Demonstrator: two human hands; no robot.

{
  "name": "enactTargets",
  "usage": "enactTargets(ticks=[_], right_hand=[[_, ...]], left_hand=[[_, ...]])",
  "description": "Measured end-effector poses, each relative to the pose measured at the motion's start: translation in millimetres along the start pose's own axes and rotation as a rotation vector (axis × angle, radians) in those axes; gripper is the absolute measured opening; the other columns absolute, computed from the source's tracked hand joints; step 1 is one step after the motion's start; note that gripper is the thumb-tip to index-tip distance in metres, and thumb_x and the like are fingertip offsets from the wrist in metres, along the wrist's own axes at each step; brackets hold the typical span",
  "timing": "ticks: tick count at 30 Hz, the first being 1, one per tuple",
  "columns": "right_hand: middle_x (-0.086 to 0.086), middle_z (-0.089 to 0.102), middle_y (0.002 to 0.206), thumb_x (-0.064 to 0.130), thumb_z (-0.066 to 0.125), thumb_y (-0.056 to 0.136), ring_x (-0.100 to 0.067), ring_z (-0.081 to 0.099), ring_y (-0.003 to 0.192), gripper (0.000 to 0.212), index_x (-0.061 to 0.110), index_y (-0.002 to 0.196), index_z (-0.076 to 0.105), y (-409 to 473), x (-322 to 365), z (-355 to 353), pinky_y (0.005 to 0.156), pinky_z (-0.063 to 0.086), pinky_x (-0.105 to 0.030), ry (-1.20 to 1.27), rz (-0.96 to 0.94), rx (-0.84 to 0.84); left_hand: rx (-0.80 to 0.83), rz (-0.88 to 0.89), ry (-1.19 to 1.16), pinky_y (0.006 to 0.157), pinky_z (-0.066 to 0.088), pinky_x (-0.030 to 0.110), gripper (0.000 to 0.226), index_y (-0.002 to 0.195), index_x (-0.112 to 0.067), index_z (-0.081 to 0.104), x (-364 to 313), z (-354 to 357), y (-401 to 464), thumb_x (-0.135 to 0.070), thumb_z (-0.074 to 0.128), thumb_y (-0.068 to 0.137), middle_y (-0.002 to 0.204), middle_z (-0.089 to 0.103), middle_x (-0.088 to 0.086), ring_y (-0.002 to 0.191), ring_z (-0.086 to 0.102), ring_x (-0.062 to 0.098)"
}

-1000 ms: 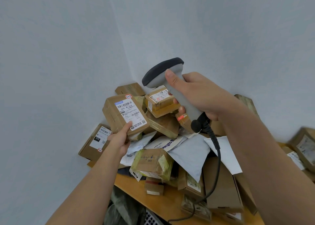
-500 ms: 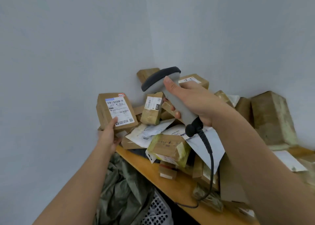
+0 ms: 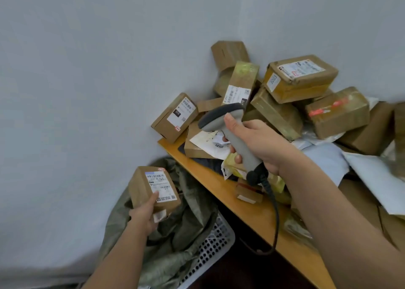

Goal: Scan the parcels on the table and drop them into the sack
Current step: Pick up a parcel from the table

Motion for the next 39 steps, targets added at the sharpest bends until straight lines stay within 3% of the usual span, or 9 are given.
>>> enactTargets(ticks=[3,6,8,10,15,19,27,33,39], right_hand=[[-0.007,0.057,0.076,0.052,0.057,0.091,-0.009,0.052,0.048,0.053,0.001,0.106,0.062,8,-10,-4,0.045,0.046,-0.023,0.019,0.032,-0.091],[-0.012,0.059,0.079,0.057,0.060,0.087,-0.016,0.053,0.054,0.055,0.003,0.099,0.064,10,-18,-21,0.051,0.046,-0.029,0.049,0.058,-0.178],[-0.012,0.057,0.078,0.057,0.060,0.087,-0.019,0.053,0.054,0.056,0.003,0.100,0.064,7,-19,-36,0.052,0.046,-0.031,0.049,0.065,-0.230],[-0.012,0.055,0.076,0.055,0.058,0.089,-0.018,0.052,0.054,0.056,0.001,0.103,0.063,3,-18,-53,0.050,0.047,-0.029,0.055,0.063,-0.275],[-0.014,0.055,0.079,0.057,0.058,0.089,-0.023,0.053,0.061,0.059,0.000,0.106,0.062,-2,-19,-93,0.056,0.047,-0.034,0.011,0.057,-0.331],[-0.013,0.056,0.079,0.057,0.058,0.088,-0.028,0.054,0.069,0.063,-0.003,0.107,0.062,-3,-20,-122,0.066,0.049,-0.039,-0.019,0.028,-0.321],[-0.012,0.055,0.079,0.052,0.056,0.091,-0.018,0.053,0.059,0.056,-0.001,0.109,0.061,-20,-21,-191,0.052,0.049,-0.026,-0.014,0.015,-0.352],[-0.012,0.055,0.078,0.052,0.056,0.091,-0.023,0.052,0.064,0.054,0.000,0.104,0.062,-22,-22,-222,0.057,0.048,-0.031,0.025,0.030,-0.381],[-0.017,0.055,0.081,0.053,0.059,0.089,-0.024,0.052,0.061,0.061,-0.005,0.105,0.061,-7,-19,-219,0.054,0.048,-0.030,0.116,0.022,-0.337]], left_hand=[[-0.079,0.006,0.306,0.073,0.031,0.080,0.148,0.144,-0.026,0.034,13,-13,101,-0.083,0.080,0.015,0.143,0.048,0.009,0.126,0.049,0.042],[-0.179,0.073,0.441,0.103,0.039,0.061,0.143,0.149,-0.017,0.025,-16,17,35,-0.080,0.081,0.033,0.151,0.034,0.015,0.131,0.041,0.042],[-0.186,0.256,0.610,0.112,0.031,0.050,0.105,0.151,-0.009,0.018,-48,55,-61,-0.048,0.078,0.075,0.155,0.015,0.019,0.140,0.022,0.042],[-0.124,0.529,0.733,0.111,0.028,0.048,0.085,0.148,-0.009,0.023,-68,97,-100,-0.031,0.072,0.083,0.152,0.017,0.017,0.139,0.021,0.040],[0.279,1.136,1.261,0.111,0.035,0.043,0.092,0.152,-0.019,0.021,-69,192,-134,-0.032,0.077,0.079,0.152,0.025,0.002,0.139,0.026,0.028],[0.373,1.455,1.536,0.119,0.023,0.044,0.103,0.155,-0.028,0.008,-59,250,-166,-0.031,0.077,0.078,0.160,0.015,-0.006,0.147,0.014,0.025],[0.449,1.504,1.786,0.122,0.007,0.045,0.123,0.151,-0.038,-0.018,-48,313,-180,-0.030,0.079,0.076,0.162,-0.008,-0.015,0.151,-0.003,0.026],[0.569,1.451,1.751,0.118,0.017,0.040,0.120,0.153,-0.038,0.002,-63,313,-191,-0.028,0.084,0.066,0.157,0.018,-0.010,0.145,0.020,0.020],[0.808,1.056,1.231,0.108,0.032,0.022,0.122,0.153,-0.028,0.015,-96,287,-209,-0.015,0.092,0.060,0.148,0.033,-0.013,0.136,0.033,0.009]])
Point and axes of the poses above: each hand's wrist, its own y-axis towards the middle knuckle, its own z-axis out of the palm, x = y × z, the point moved 4 cm from there along y, towards the middle knuckle
